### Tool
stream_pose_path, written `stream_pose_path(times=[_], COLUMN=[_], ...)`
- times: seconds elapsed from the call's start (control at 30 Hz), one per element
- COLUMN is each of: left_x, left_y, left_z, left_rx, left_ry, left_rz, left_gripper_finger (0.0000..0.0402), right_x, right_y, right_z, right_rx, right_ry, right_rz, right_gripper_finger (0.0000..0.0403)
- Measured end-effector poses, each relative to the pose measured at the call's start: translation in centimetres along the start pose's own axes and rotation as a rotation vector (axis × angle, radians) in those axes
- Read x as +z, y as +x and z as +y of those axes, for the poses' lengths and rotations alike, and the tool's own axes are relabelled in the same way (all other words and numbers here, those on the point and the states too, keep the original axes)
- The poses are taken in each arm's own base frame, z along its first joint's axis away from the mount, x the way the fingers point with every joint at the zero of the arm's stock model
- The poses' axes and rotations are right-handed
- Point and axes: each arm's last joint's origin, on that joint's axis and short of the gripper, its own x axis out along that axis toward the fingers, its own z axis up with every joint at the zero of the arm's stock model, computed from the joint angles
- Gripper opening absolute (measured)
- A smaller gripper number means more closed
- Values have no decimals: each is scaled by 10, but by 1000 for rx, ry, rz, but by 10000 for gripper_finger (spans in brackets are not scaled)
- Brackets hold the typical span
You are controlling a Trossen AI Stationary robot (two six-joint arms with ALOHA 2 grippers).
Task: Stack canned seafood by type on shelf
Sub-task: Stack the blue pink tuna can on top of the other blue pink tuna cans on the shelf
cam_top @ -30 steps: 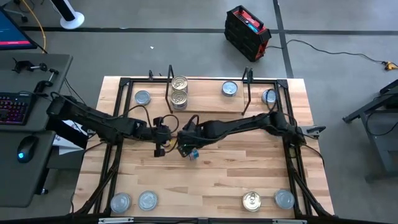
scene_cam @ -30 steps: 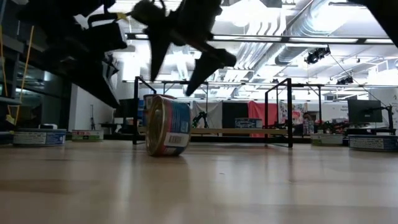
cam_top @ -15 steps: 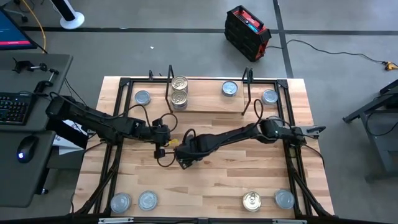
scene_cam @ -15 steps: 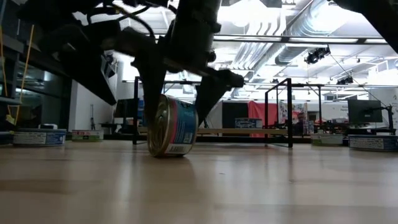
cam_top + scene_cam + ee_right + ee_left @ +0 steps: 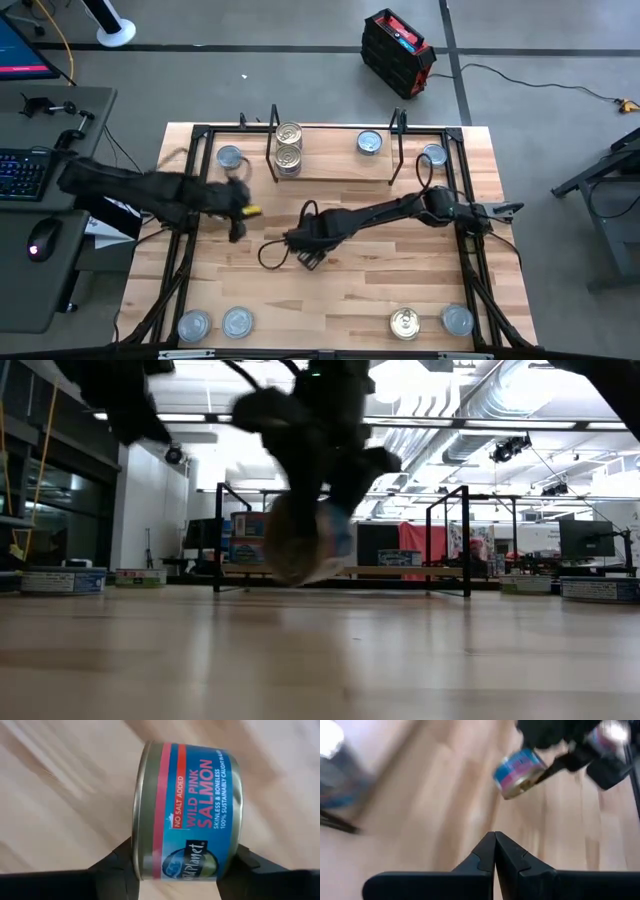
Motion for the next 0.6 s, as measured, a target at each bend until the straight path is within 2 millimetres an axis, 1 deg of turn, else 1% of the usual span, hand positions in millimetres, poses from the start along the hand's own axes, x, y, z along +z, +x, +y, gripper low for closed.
stream_pose_path(times=[0.1,0.2,0.3,0.4,0.47,0.53,0.6], left_x=[9,12,10,7,5,5,5], left_y=[-33,-59,-75,-84,-86,-87,-87], left_z=[8,15,20,22,23,22,22], left_rx=[54,68,53,22,11,3,2], left_ry=[-66,-148,-249,-327,-350,-350,-340], left_rz=[-142,-277,-358,-390,-391,-394,-394], left_gripper_finger=[0,0,0,0,0,0,0], right_x=[1,0,1,-3,-13,-33,-58], right_y=[-12,-20,-20,-14,-7,-4,-8], right_z=[-15,-27,-33,-38,-45,-57,-74], right_rx=[-44,-90,-115,-127,-133,-131,-86], right_ry=[-129,-247,-327,-362,-361,-328,-252], right_rz=[61,111,150,174,199,228,241], right_gripper_finger=[167,167,167,167,167,167,167])
